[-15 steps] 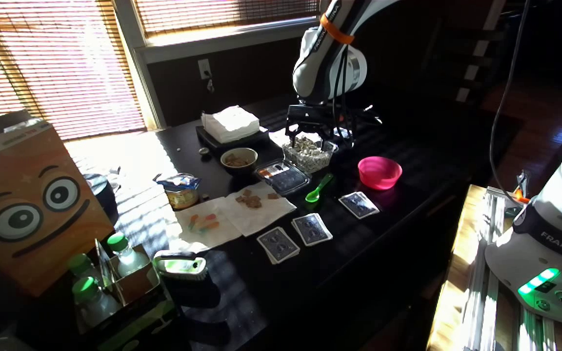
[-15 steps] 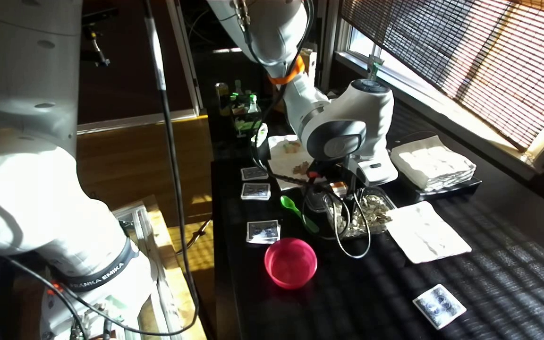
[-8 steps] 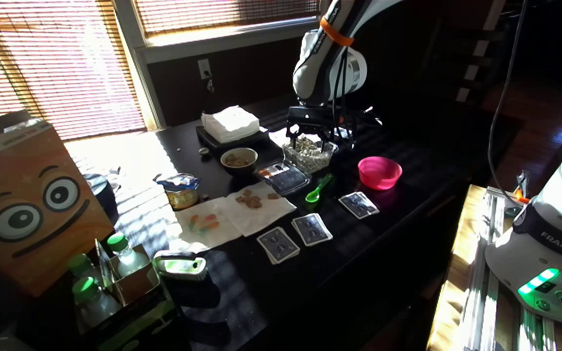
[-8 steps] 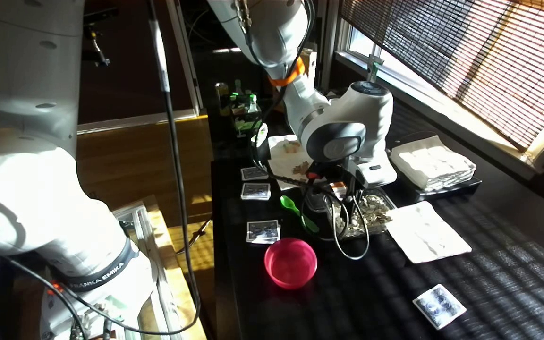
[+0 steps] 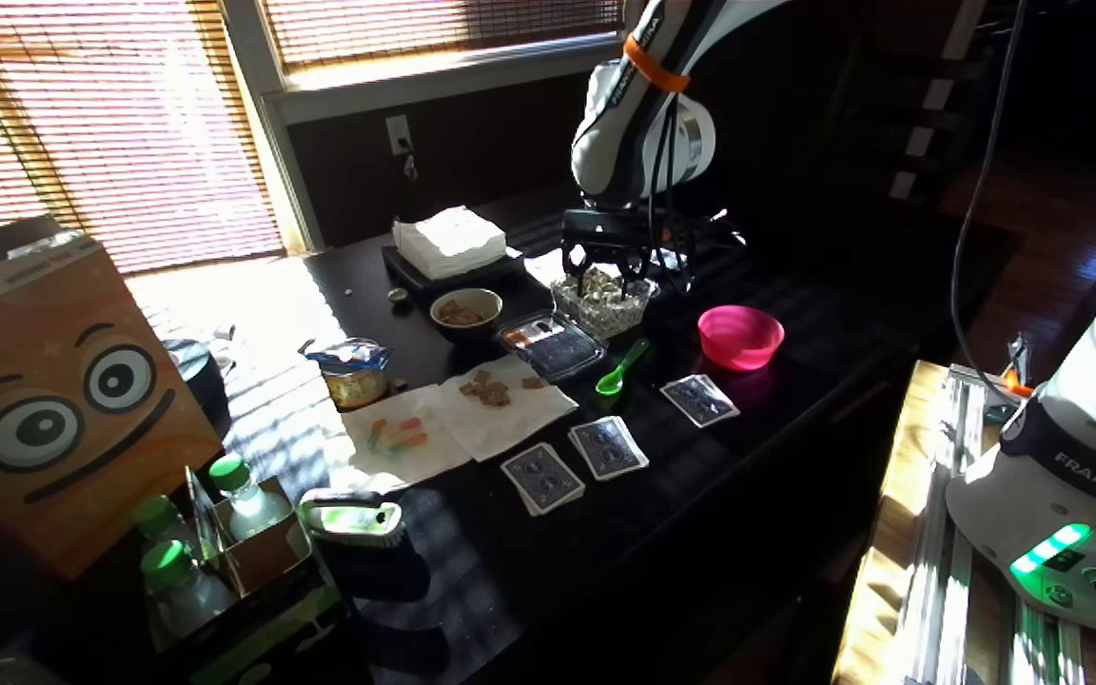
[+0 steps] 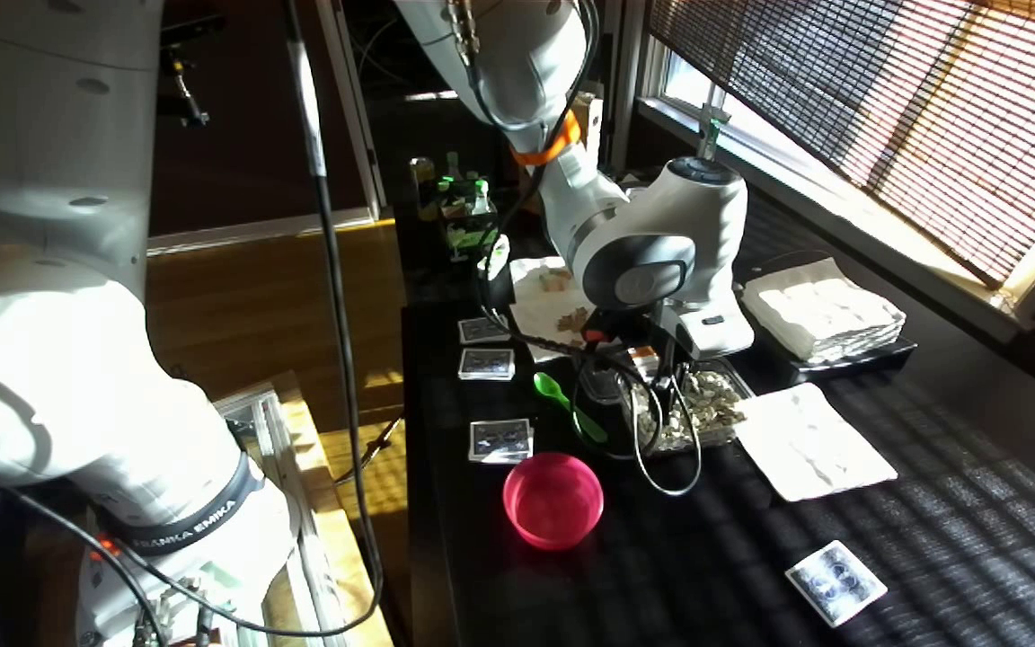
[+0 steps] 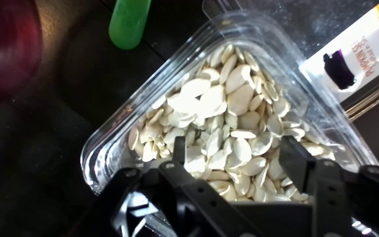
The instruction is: Place some grains on the spoon, empty them into the container with grains and then place the spoon back
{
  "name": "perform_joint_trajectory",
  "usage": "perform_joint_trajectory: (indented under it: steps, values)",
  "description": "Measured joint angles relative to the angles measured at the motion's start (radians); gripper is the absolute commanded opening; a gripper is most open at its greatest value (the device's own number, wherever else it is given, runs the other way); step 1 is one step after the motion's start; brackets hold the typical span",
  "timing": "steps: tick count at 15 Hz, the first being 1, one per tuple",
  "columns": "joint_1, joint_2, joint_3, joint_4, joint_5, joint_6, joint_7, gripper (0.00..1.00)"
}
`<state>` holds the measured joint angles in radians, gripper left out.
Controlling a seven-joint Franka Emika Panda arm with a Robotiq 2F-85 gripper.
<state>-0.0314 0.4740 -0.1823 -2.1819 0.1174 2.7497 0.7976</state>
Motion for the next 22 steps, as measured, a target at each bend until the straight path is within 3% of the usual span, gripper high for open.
perform_joint_trajectory:
  steps: [6,11,12,14,15,17,18,22]
  values:
    - [0.000,0.004,0.000,0.000,0.000,0.000,0.000,0.61]
    - [0.000,0.004,0.000,0.000,0.000,0.000,0.000,0.44]
    - [0.000,0.004,0.000,0.000,0.000,0.000,0.000,0.35]
    - [0.000,0.004,0.000,0.001,0.000,0.000,0.000,0.32]
    - [0.000,0.004,0.000,0.001,0.000,0.000,0.000,0.26]
    - [0.000,0.004,0.000,0.002,0.001,0.000,0.000,0.26]
    - [0.000,0.004,0.000,0.002,0.001,0.000,0.000,0.21]
    - [0.000,0.004,-0.001,0.004,0.001,0.001,0.000,0.23]
